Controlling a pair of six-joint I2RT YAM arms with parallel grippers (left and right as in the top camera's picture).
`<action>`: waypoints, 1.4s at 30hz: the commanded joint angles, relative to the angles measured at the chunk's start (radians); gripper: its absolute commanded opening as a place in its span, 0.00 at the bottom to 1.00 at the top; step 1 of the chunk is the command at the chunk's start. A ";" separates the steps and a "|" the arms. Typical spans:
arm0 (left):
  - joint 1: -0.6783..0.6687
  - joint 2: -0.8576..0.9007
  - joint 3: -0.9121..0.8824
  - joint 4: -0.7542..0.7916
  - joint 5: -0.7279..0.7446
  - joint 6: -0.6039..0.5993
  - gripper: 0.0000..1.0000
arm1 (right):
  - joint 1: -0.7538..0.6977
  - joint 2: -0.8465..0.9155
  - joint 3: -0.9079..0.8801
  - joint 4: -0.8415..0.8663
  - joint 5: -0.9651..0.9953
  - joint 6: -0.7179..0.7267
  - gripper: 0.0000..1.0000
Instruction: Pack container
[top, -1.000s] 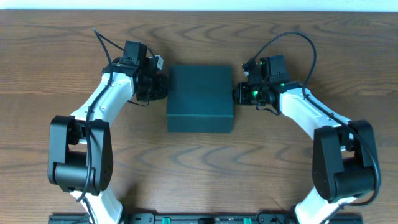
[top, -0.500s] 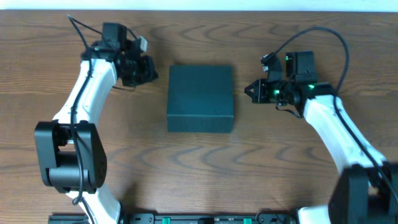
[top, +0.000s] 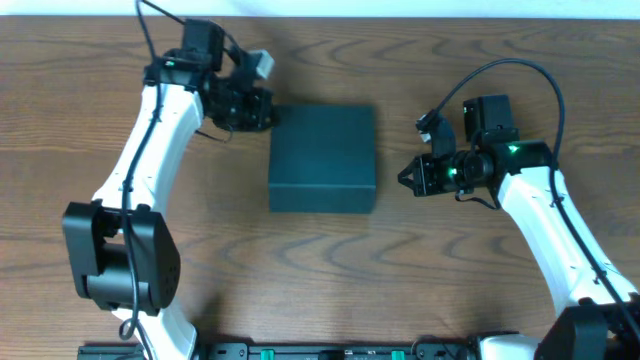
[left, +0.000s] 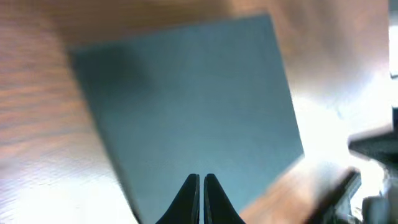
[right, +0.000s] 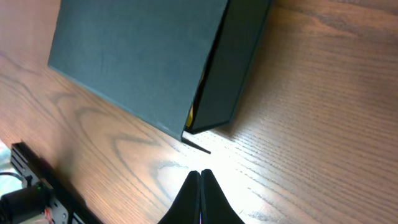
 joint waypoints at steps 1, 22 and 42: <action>-0.026 0.002 -0.019 -0.042 0.075 0.132 0.06 | 0.008 0.005 0.004 -0.020 -0.008 -0.037 0.02; -0.125 0.004 -0.178 0.019 0.017 0.227 0.06 | 0.255 0.005 -0.307 0.328 0.068 0.343 0.02; -0.140 0.097 -0.183 0.073 -0.009 0.201 0.06 | 0.584 0.011 -0.369 0.587 0.674 0.765 0.02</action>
